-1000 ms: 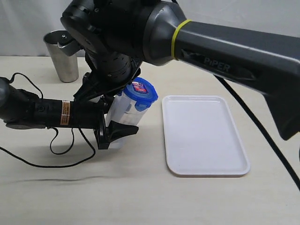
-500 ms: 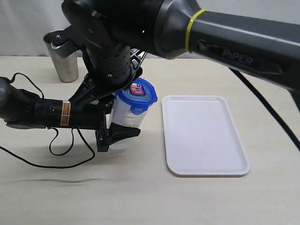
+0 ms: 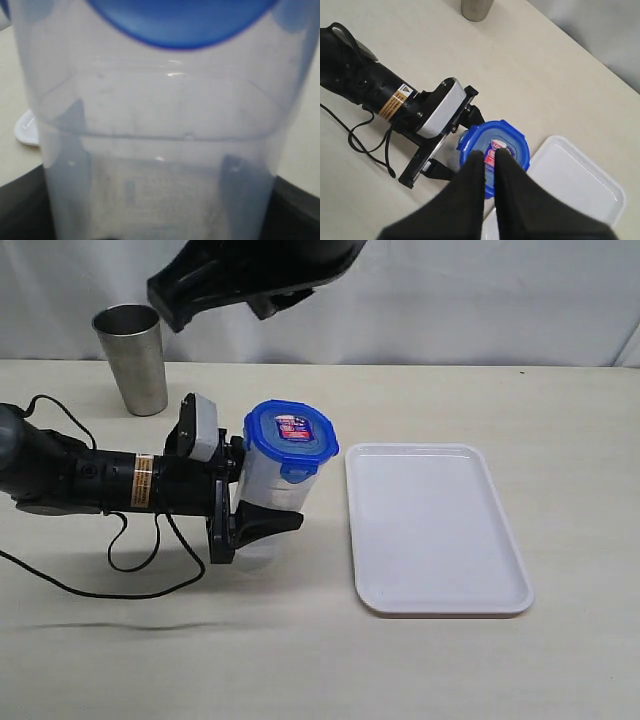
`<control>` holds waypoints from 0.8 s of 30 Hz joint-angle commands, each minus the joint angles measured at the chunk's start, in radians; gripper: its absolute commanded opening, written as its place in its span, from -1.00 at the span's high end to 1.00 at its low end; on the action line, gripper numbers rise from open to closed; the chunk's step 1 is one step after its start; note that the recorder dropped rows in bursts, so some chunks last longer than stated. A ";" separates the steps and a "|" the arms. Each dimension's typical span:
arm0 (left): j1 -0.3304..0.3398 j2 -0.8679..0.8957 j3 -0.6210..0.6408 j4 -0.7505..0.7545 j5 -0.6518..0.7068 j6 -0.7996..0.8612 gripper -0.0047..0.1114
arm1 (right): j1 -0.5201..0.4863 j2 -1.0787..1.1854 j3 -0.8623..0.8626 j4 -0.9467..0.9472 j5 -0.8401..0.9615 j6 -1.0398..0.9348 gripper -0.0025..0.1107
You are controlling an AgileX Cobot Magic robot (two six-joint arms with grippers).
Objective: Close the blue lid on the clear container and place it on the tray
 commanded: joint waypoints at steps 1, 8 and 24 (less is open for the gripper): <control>-0.007 -0.015 -0.007 -0.015 -0.034 0.004 0.92 | 0.001 -0.174 0.177 -0.011 -0.109 -0.009 0.87; -0.007 -0.015 -0.007 -0.015 -0.034 0.004 0.92 | 0.001 -0.712 0.807 -0.218 -0.648 0.182 0.87; -0.007 -0.015 -0.007 -0.042 -0.093 0.057 0.92 | 0.001 -1.485 1.453 -0.492 -0.824 0.496 0.87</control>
